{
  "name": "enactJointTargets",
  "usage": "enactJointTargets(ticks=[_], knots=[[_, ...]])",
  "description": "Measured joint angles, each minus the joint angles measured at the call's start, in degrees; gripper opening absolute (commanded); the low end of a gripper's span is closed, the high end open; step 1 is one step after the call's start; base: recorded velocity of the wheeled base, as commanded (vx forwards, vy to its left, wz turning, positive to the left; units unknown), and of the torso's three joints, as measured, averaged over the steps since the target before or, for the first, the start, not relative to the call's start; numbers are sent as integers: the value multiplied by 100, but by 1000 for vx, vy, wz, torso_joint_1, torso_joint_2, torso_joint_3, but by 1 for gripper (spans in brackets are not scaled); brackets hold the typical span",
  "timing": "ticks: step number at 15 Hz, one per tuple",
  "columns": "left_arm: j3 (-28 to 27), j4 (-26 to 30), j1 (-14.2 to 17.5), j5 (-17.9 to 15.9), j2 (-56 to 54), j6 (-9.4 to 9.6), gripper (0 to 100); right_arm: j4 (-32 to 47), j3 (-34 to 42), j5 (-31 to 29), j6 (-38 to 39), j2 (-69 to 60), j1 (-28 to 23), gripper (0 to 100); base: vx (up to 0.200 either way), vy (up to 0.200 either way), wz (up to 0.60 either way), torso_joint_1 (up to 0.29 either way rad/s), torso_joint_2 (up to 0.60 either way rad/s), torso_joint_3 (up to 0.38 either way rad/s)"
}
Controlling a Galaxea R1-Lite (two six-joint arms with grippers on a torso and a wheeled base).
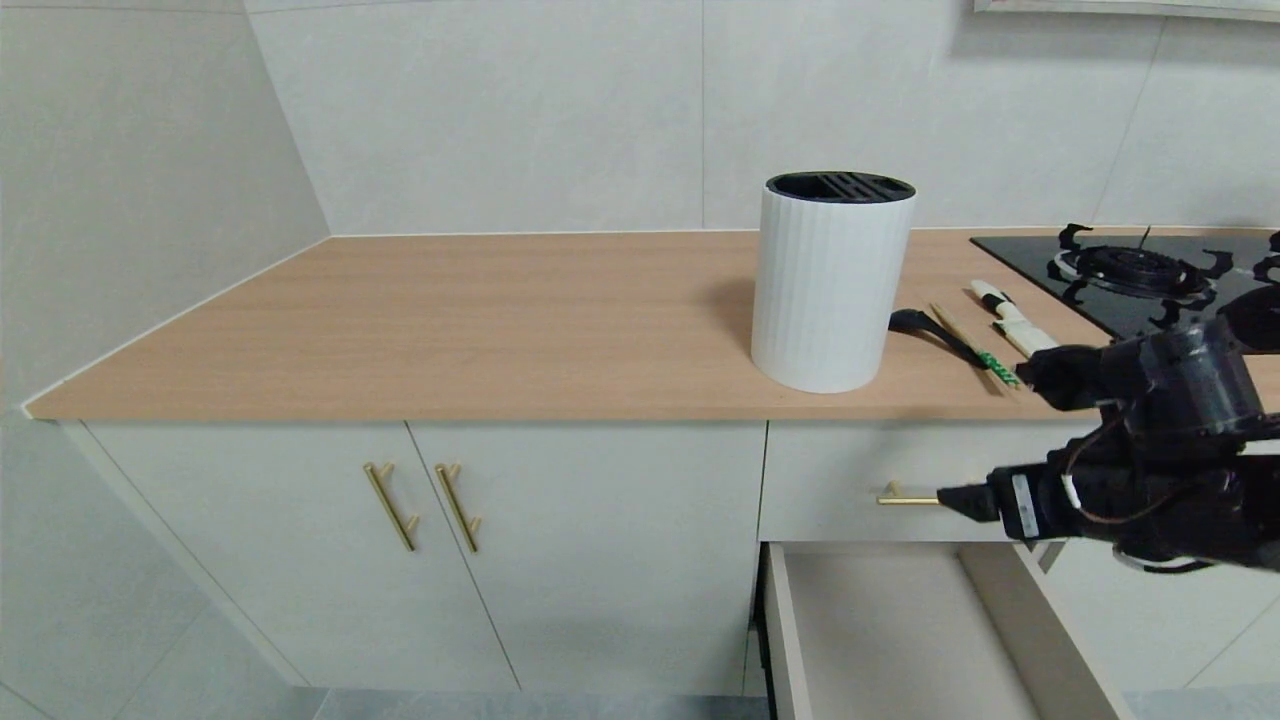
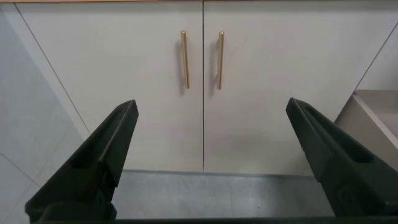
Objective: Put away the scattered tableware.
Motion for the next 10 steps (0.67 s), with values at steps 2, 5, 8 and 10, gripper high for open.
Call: enactJointTargets(ticks=[2, 5, 8, 10], knots=[[0, 0, 0, 0, 0, 0, 100, 41, -542, -9, -49, 37, -234, 100, 0, 0, 0, 0, 0, 0], [0, 0, 0, 0, 0, 0, 100, 224, -1506, -17, -71, 279, -488, 100, 0, 0, 0, 0, 0, 0], [0, 0, 2, -1, 0, 0, 100, 246, -1833, -20, -76, 529, -599, 100, 0, 0, 0, 0, 0, 0], [0, 0, 2, 0, 0, 0, 100, 239, -1927, -20, -76, 719, -728, 100, 0, 0, 0, 0, 0, 0]])
